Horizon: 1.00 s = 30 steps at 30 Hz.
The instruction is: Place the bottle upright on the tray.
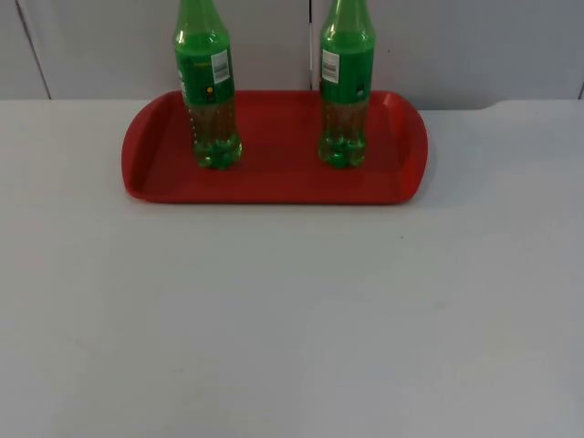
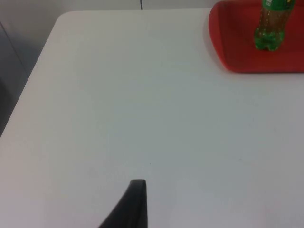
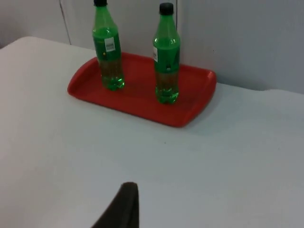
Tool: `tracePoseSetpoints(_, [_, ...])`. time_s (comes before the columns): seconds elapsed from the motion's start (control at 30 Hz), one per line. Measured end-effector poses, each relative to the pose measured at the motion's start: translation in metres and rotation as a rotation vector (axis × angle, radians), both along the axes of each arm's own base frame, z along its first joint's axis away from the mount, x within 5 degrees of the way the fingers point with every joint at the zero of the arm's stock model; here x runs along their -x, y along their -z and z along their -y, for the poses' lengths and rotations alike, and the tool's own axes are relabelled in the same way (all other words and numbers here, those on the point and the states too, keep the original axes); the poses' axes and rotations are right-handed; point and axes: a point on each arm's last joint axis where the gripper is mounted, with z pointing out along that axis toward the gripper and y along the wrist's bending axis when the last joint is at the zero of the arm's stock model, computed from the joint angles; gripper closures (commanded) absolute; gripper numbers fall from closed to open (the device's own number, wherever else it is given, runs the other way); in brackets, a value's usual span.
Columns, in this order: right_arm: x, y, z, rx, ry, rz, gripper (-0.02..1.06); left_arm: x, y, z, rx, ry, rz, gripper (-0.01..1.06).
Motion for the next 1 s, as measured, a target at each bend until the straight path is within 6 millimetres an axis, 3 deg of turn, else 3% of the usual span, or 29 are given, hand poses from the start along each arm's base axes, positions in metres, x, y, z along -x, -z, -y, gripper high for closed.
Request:
tracePoseSetpoints(0.2, [0.008, 0.017, 0.004, 0.001, -0.003, 0.008, -0.01, 0.000, 0.000, 0.000, 0.000, 0.000, 0.000, 0.00])
tracePoseSetpoints(0.67, [-0.004, 0.050, -0.002, 0.070, -0.005, -0.127, -0.01, 0.000, 0.000, 0.000, 0.000, 0.000, 0.000, 0.00])
tracePoseSetpoints(1.0, [-0.004, 0.052, -0.003, 0.070, -0.009, -0.138, -0.01, 0.000, 0.000, 0.000, 0.000, 0.000, 0.000, 0.00])
